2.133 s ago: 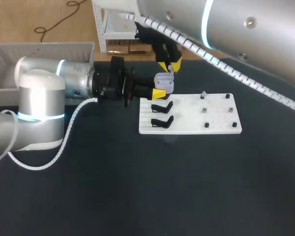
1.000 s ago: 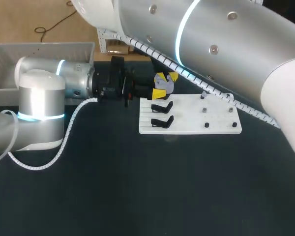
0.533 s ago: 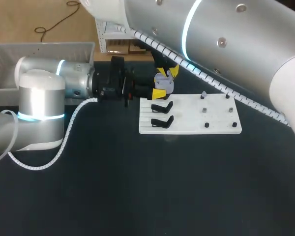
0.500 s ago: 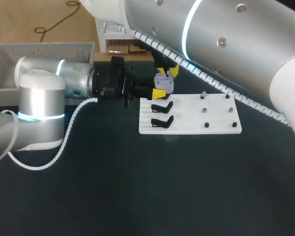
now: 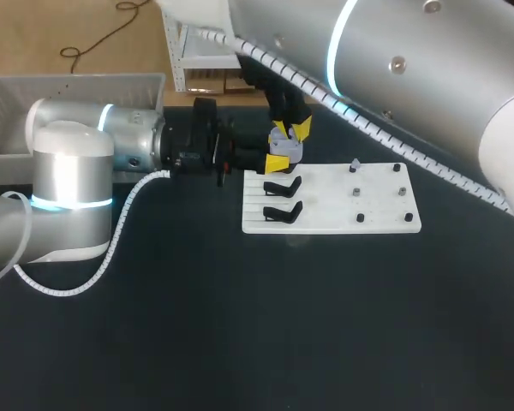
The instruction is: Pick up each earbud case from the left stands, insert the matching earbuds, close the lid, and place the case in the box.
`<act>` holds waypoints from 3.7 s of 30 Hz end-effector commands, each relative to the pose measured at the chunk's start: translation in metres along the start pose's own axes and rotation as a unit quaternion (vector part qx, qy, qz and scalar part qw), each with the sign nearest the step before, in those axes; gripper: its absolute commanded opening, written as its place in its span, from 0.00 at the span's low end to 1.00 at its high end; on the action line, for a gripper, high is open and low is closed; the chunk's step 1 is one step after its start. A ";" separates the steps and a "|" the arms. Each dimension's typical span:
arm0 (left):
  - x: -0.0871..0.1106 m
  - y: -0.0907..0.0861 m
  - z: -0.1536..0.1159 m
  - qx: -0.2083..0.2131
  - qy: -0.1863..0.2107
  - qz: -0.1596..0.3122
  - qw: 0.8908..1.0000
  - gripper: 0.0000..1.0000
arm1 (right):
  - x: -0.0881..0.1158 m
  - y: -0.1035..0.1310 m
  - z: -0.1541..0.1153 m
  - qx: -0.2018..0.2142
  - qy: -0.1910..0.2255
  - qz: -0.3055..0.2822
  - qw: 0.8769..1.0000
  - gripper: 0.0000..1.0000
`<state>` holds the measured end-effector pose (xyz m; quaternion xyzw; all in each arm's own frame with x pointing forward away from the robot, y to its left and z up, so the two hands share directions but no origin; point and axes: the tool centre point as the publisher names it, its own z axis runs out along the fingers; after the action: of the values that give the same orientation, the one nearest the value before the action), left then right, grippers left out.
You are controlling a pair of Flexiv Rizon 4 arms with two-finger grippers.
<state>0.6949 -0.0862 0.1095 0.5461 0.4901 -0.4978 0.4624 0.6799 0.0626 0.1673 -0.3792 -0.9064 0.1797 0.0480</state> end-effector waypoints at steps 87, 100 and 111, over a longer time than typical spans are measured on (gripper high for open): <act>0.001 0.000 0.000 -0.001 -0.001 0.001 1.000 0.00 | -0.003 0.013 -0.005 0.059 -0.006 0.014 0.998 1.00; 0.001 0.000 0.000 -0.001 -0.001 0.001 1.000 0.00 | -0.023 -0.030 -0.037 -0.126 -0.023 -0.038 0.991 1.00; 0.001 0.000 0.000 -0.001 -0.001 0.001 1.000 0.00 | -0.079 -0.060 -0.037 -0.267 -0.027 -0.090 0.959 1.00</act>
<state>0.6953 -0.0860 0.1093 0.5462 0.4896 -0.4982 0.4624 0.7210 0.0026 0.2290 -0.3034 -0.9421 0.1427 0.0096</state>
